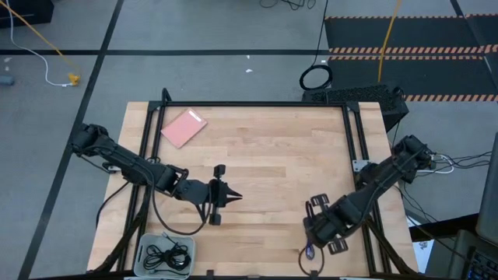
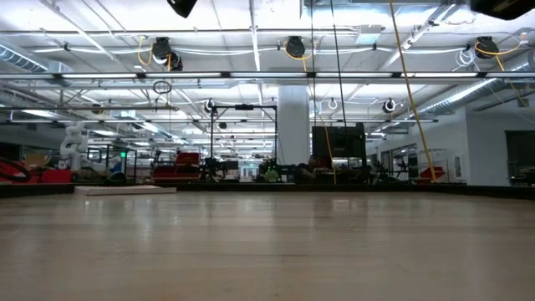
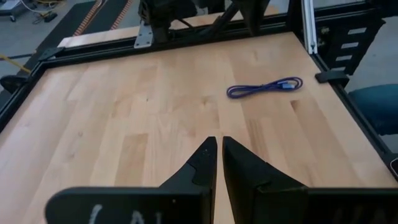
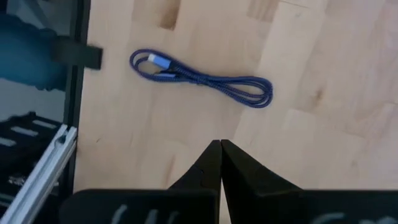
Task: Pick and place USB-C Cables
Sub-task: Put the blue charger cable into the white bin
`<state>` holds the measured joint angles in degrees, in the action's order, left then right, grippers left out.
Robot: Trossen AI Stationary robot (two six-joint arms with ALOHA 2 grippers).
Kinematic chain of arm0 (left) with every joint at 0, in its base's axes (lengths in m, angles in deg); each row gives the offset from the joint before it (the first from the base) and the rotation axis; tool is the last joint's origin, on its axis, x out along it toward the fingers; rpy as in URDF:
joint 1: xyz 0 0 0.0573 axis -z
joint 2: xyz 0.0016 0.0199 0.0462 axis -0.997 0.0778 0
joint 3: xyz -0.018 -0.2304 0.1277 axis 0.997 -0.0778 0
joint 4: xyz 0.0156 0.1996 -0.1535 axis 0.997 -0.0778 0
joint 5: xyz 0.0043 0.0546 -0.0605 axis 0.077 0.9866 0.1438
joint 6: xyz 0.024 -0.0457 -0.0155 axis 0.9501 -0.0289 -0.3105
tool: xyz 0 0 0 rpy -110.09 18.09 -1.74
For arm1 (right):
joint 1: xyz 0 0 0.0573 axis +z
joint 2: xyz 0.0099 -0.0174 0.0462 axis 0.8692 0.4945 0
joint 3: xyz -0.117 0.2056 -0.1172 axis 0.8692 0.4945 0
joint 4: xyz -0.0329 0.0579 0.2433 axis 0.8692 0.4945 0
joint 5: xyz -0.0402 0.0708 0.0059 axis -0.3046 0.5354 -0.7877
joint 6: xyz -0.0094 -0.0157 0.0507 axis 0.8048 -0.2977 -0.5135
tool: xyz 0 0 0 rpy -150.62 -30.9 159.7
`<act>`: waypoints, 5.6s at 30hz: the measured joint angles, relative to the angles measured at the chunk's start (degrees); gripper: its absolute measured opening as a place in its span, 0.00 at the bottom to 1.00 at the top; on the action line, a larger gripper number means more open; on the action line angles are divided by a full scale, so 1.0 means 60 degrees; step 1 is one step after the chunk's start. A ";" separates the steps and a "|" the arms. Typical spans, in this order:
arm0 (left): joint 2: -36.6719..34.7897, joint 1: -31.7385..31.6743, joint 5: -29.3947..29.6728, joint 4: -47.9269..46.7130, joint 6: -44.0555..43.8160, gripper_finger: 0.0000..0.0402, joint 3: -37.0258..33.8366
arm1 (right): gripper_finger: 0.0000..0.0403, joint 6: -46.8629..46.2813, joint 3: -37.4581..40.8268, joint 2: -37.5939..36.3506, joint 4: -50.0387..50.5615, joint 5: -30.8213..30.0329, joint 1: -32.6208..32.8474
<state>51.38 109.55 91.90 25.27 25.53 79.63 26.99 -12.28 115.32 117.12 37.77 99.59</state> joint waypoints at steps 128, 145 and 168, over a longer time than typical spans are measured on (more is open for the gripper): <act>-0.0011 0.0003 0.0051 0.0385 0.0090 0.08 0.0015 | 0.14 1.0349 0.5351 0.0539 -0.8324 0.1786 -0.1469; -0.0011 0.0004 0.0055 0.0396 0.0065 0.08 0.0015 | 0.08 0.8549 0.5380 -0.0083 -0.8706 0.1584 -0.1458; -0.0011 0.0045 0.0062 0.1194 0.0177 0.08 0.0015 | 0.08 0.4063 0.5362 -0.3238 -0.9729 -0.3709 -0.1458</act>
<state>51.32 109.82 92.27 32.43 26.59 79.71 51.37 19.90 95.89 58.75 15.52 90.85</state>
